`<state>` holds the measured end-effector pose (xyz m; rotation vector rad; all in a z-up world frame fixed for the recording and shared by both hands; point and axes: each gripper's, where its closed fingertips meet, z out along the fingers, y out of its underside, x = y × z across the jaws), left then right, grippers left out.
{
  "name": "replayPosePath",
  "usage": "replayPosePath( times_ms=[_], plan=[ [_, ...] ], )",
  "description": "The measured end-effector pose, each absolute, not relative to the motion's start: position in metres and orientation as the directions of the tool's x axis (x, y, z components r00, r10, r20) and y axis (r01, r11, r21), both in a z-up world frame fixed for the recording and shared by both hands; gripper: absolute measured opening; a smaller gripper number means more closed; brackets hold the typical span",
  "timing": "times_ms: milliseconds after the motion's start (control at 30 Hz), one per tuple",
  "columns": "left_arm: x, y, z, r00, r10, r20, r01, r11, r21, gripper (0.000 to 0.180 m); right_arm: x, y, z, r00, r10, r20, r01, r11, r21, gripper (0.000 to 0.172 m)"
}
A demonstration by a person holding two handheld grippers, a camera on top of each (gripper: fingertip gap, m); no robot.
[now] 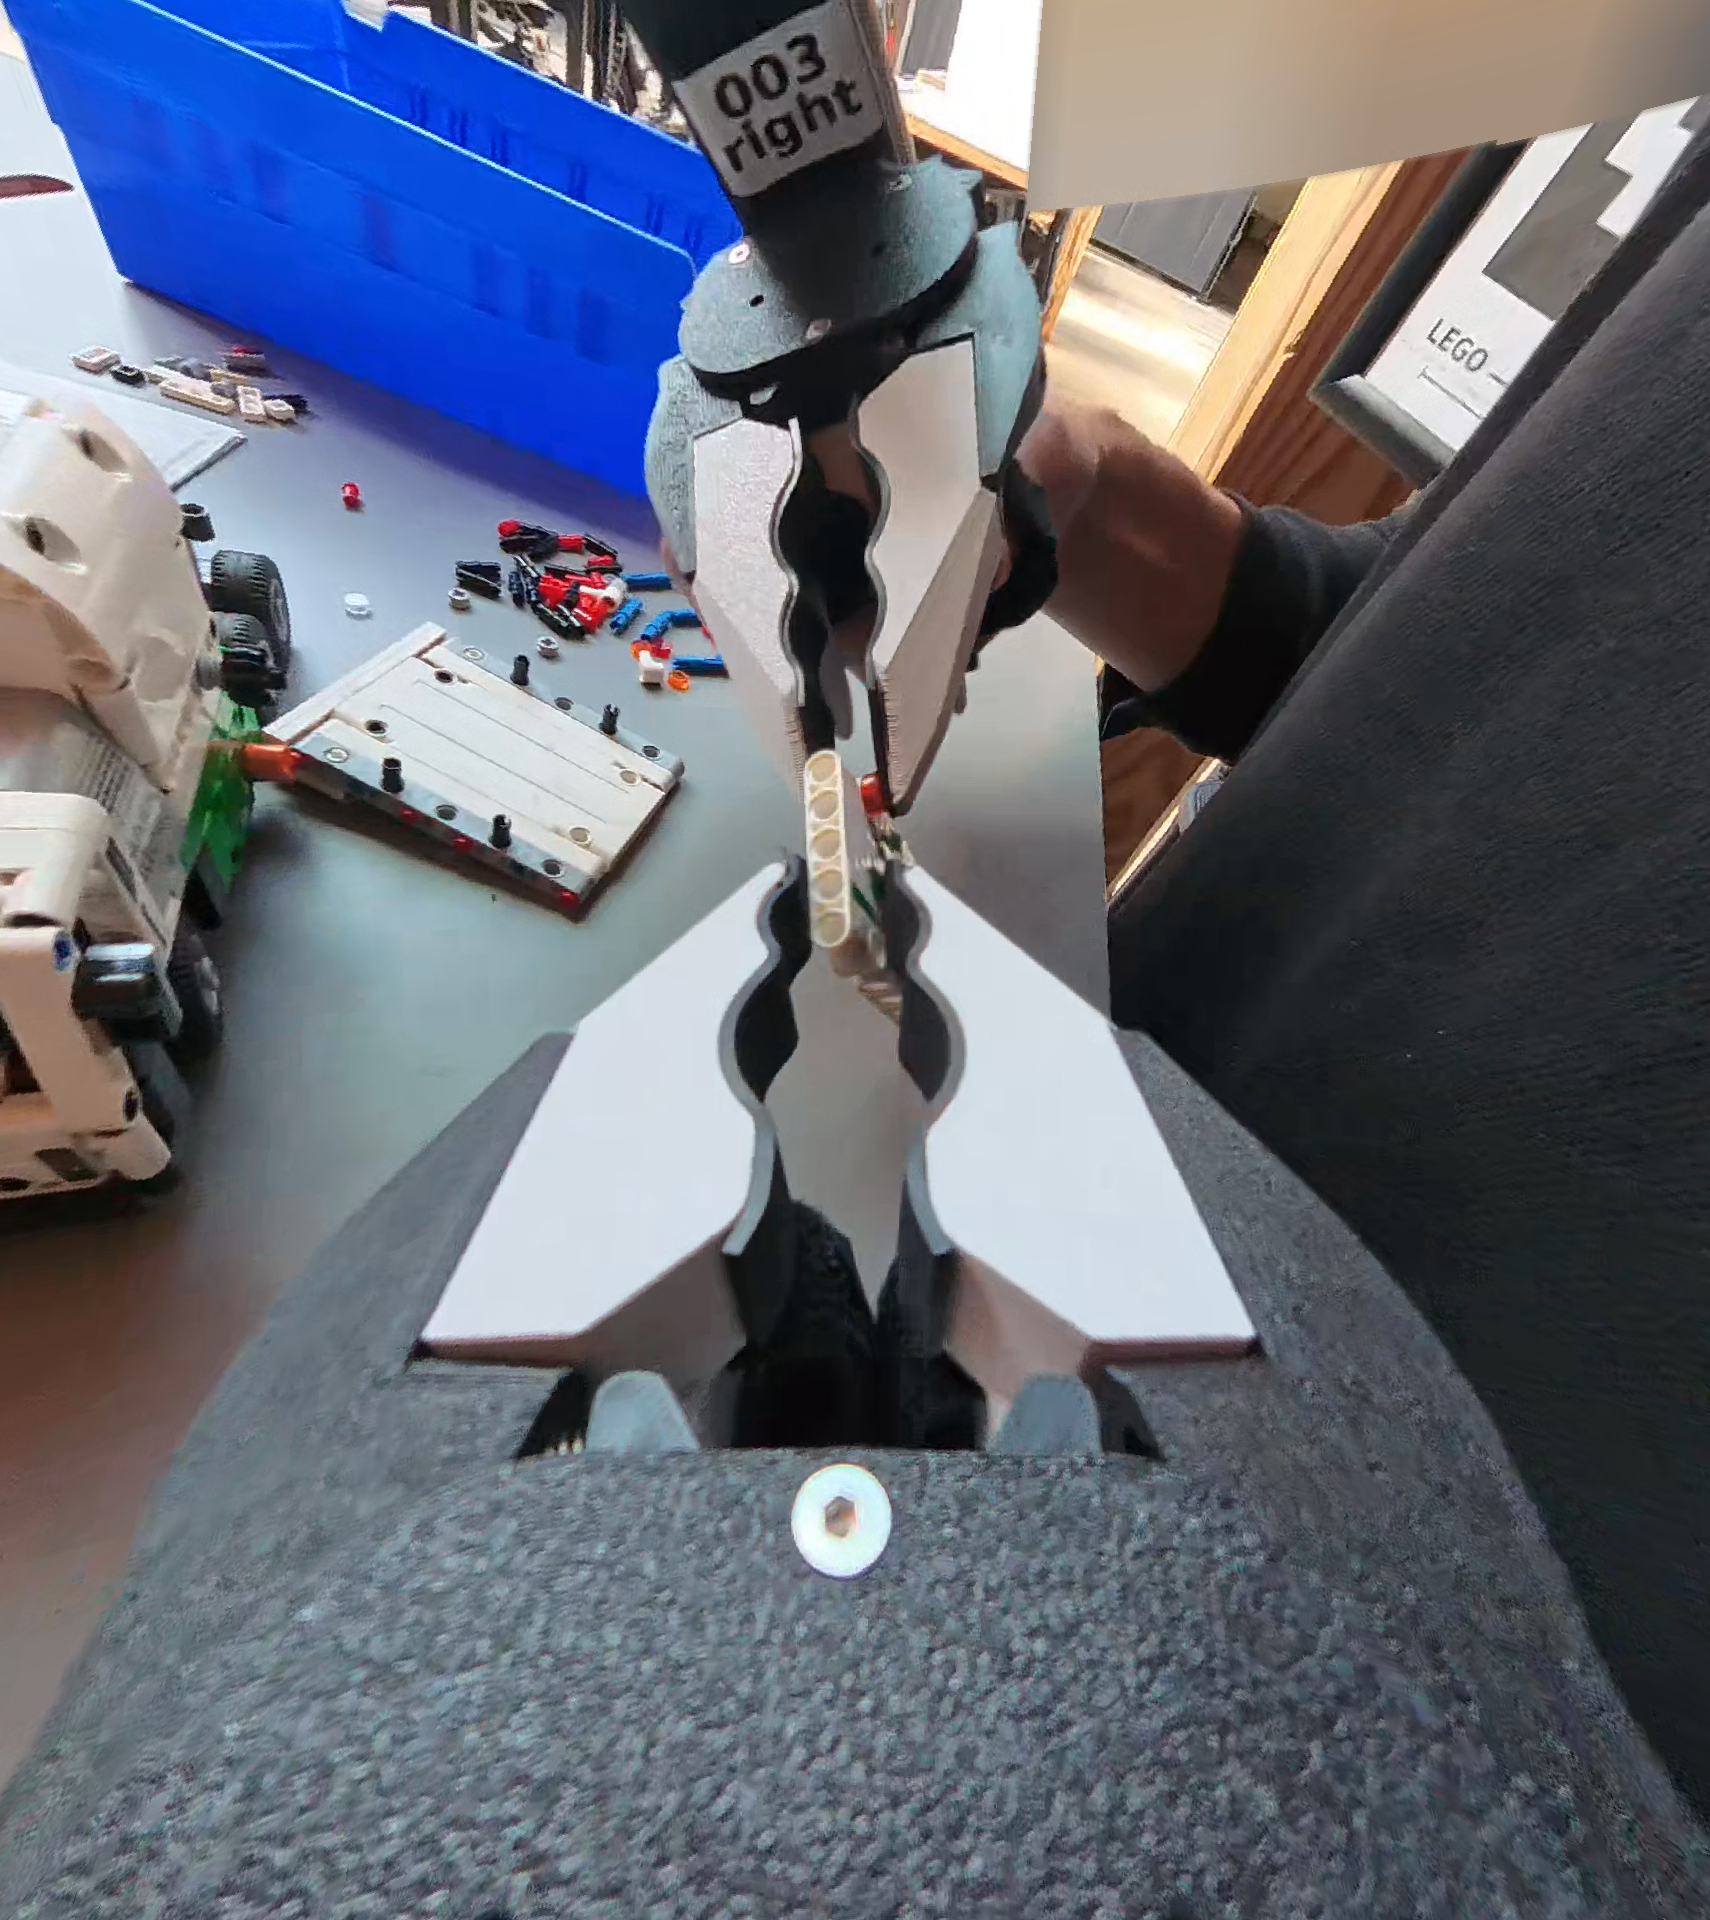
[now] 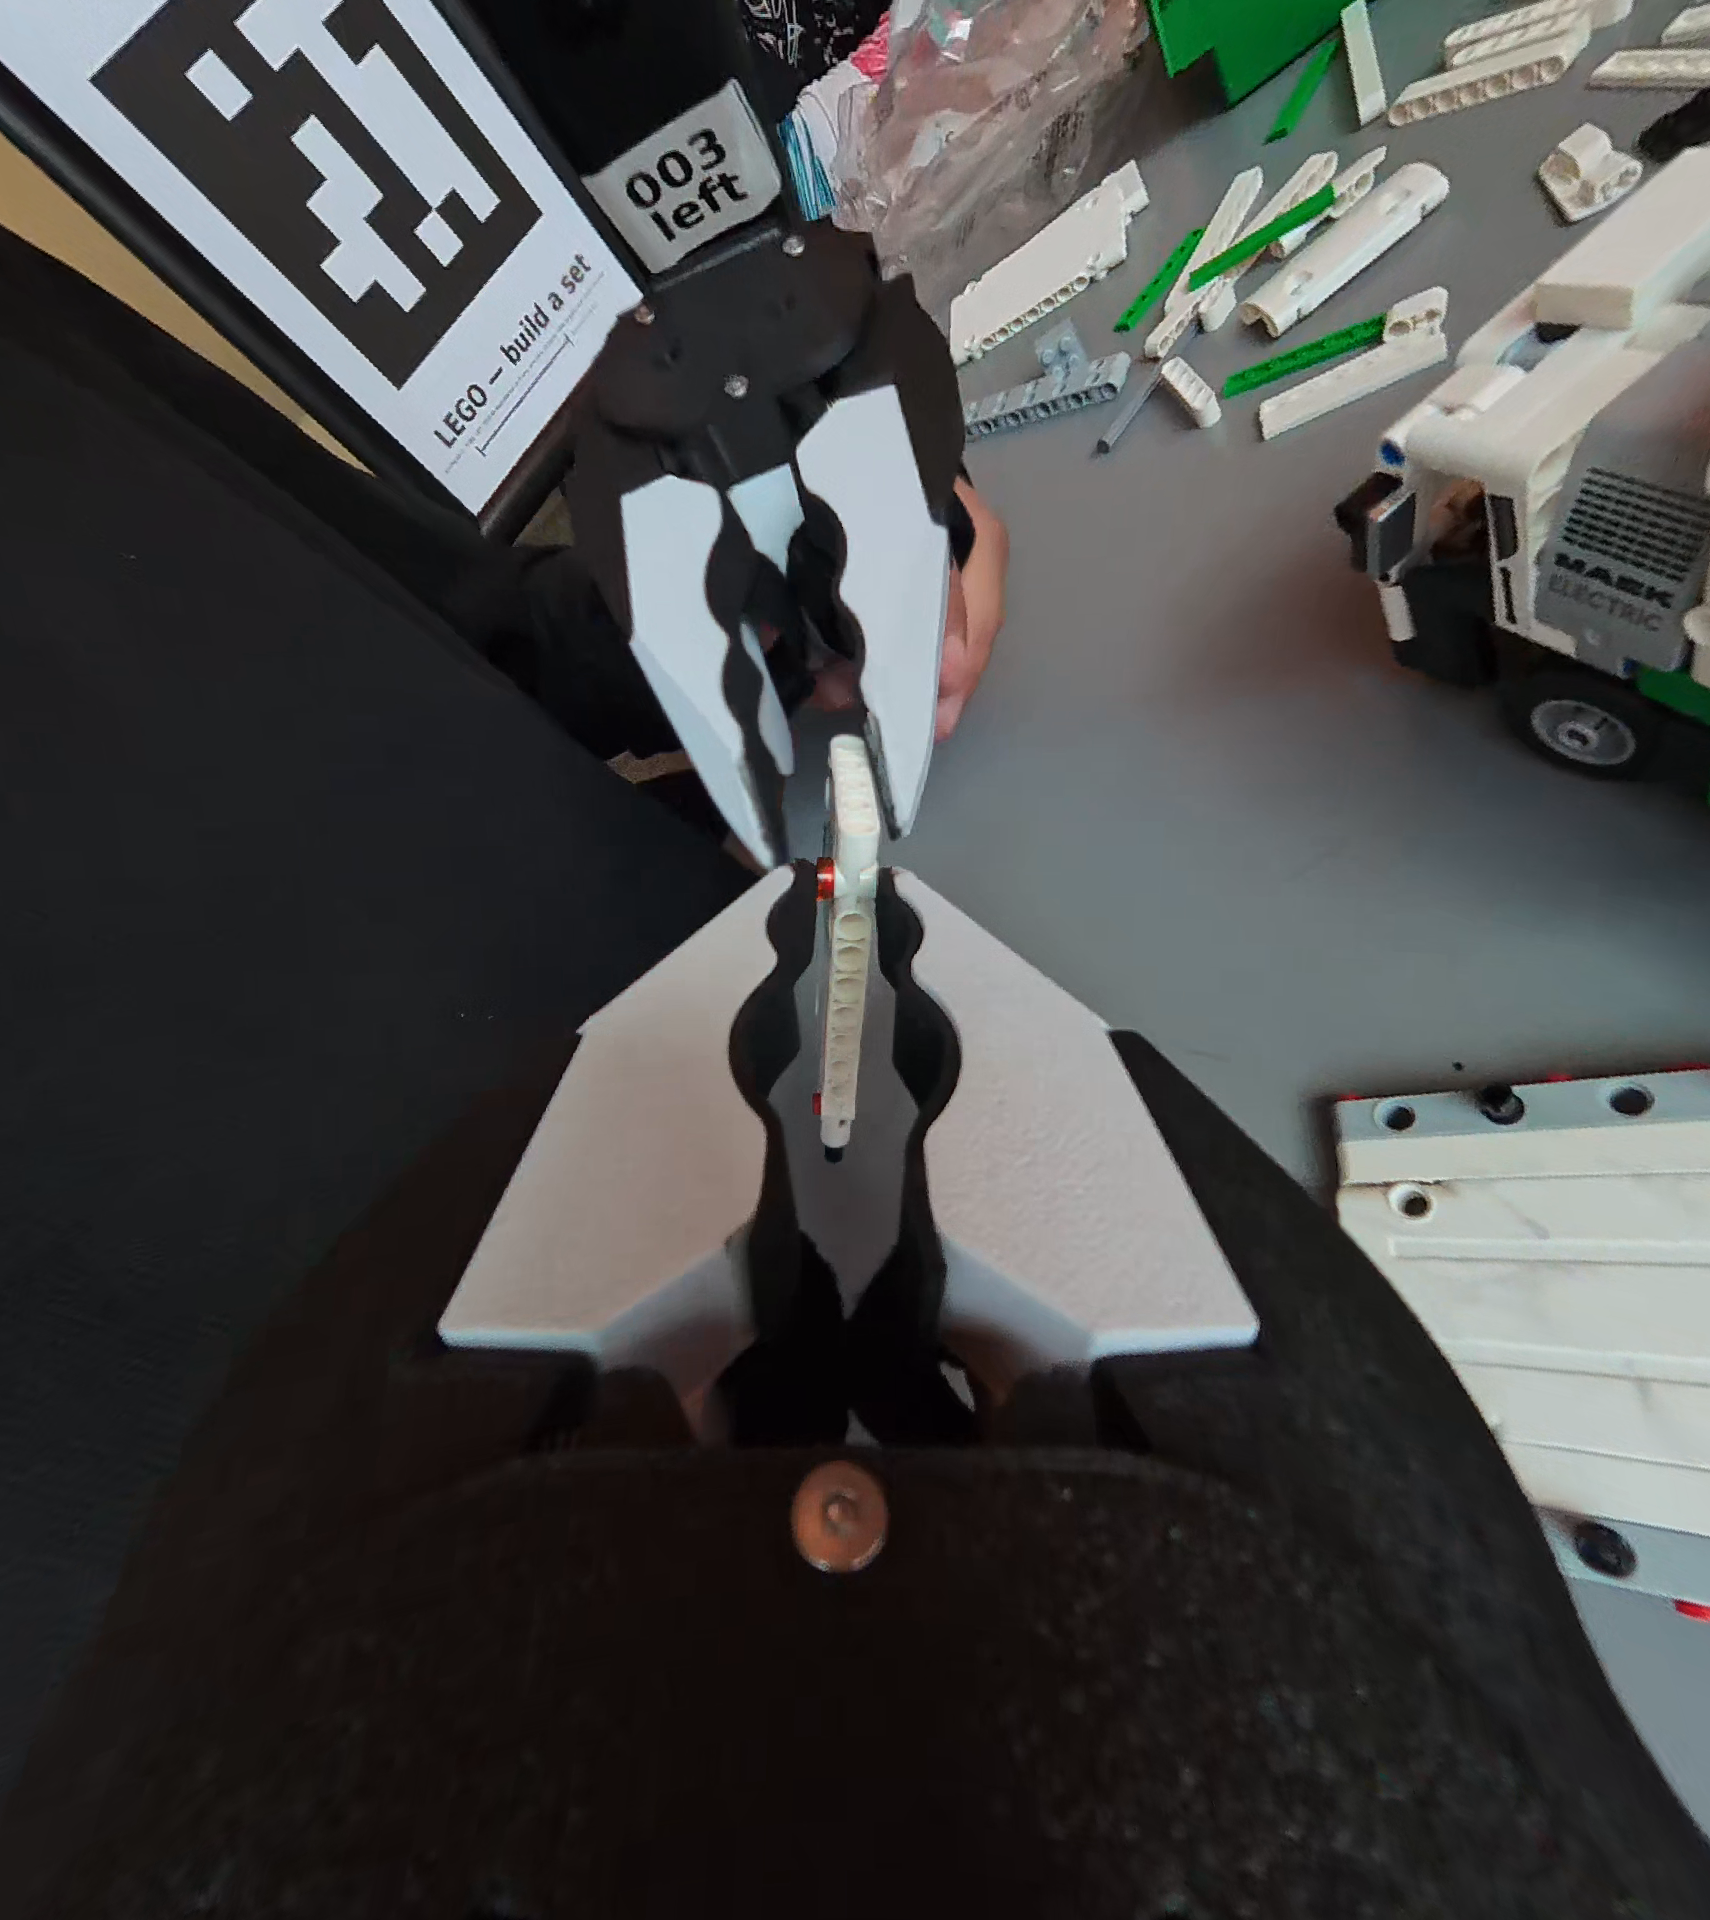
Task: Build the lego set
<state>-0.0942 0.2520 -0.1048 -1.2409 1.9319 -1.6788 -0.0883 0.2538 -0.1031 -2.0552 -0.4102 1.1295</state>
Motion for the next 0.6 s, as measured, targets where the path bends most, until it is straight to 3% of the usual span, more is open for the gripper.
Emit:
replayPosePath(
  times_ms=[100,200,367,467,600],
  plan=[
    [-0.087,0.261,-0.099,-0.538,-0.783,0.312,-0.379,-0.107,-0.919,0.006,-0.083,0.261,-0.096,0.582,0.577,-0.573,-0.151,-0.615,-0.774,0.013],
    [-0.079,0.282,-0.083,-0.444,-0.784,0.433,-0.322,-0.312,-0.894,0.006,-0.062,0.265,-0.089,0.606,0.512,-0.608,-0.315,-0.547,-0.775,0.032],
    [-0.082,0.322,-0.045,-0.439,-0.56,0.703,-0.114,-0.741,-0.662,0.005,-0.05,0.257,-0.099,0.608,0.403,-0.684,-0.514,-0.458,-0.726,0.035],
    [-0.081,0.328,-0.047,-0.449,-0.471,0.759,-0.077,-0.826,-0.558,0.005,-0.065,0.259,-0.085,0.487,0.442,-0.753,-0.652,-0.389,-0.651,0.032],
    [-0.08,0.319,-0.052,-0.47,-0.396,0.789,-0.105,-0.862,-0.495,0.005,-0.064,0.265,-0.076,0.472,0.447,-0.76,-0.729,-0.287,-0.621,0.024]
  ],
)
